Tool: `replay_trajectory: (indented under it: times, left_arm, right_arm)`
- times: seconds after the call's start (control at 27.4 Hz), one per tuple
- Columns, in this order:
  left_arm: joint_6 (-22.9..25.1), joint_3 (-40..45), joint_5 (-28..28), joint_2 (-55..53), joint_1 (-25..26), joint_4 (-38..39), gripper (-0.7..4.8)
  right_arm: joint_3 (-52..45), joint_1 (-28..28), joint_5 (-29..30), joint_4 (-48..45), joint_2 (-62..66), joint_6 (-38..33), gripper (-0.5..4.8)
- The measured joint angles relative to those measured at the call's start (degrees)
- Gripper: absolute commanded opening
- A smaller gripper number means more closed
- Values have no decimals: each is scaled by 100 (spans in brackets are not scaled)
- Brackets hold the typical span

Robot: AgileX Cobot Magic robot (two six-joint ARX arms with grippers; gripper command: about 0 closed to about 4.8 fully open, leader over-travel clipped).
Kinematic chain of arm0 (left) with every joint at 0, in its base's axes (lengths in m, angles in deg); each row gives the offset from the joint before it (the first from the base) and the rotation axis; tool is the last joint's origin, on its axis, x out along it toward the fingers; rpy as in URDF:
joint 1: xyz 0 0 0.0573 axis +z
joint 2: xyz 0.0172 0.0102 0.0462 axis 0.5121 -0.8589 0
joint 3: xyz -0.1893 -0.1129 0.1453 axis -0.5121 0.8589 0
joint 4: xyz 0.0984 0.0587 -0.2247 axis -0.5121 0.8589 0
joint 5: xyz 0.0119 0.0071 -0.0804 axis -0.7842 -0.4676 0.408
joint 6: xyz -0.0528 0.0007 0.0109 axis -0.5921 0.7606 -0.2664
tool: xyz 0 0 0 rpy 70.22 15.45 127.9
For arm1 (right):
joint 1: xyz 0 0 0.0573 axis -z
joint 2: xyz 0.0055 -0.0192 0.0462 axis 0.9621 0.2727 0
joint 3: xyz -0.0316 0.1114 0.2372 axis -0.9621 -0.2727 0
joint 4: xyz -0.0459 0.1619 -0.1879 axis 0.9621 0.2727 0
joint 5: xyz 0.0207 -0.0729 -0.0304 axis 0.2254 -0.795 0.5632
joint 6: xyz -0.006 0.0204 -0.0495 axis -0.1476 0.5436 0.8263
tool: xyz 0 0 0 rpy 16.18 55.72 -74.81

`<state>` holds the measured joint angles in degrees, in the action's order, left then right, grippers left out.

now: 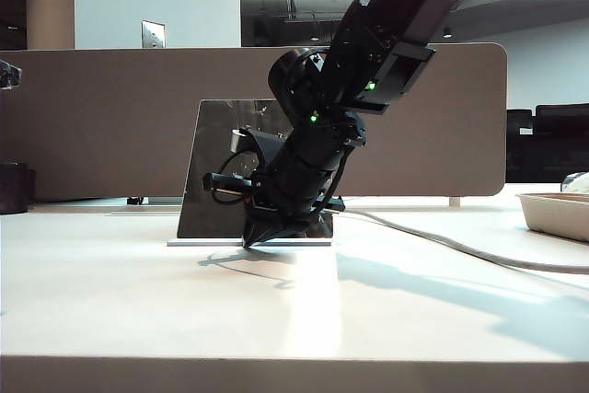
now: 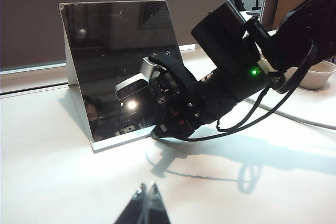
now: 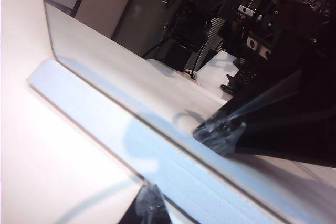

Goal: Push the base of the mirror on the table to move it forward for a short distance.

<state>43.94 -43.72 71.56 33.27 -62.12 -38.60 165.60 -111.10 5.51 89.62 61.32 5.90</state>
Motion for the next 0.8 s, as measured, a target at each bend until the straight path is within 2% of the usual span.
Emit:
replay_trajectory:
  times: [0.22, 0.47, 0.8]
  left_arm:
    - [0, 0, -2, 0, 0, 2, -1]
    - [0, 0, -2, 0, 0, 2, -1]
    - [0, 0, -2, 0, 0, 2, -1]
  right_arm:
    - [153, -2, -15, 107, 66, 2, -5]
    - [424, -52, -17, 820, 24, 4, -5]
    - [372, -402, -35, 1497, -470, 20, -5]
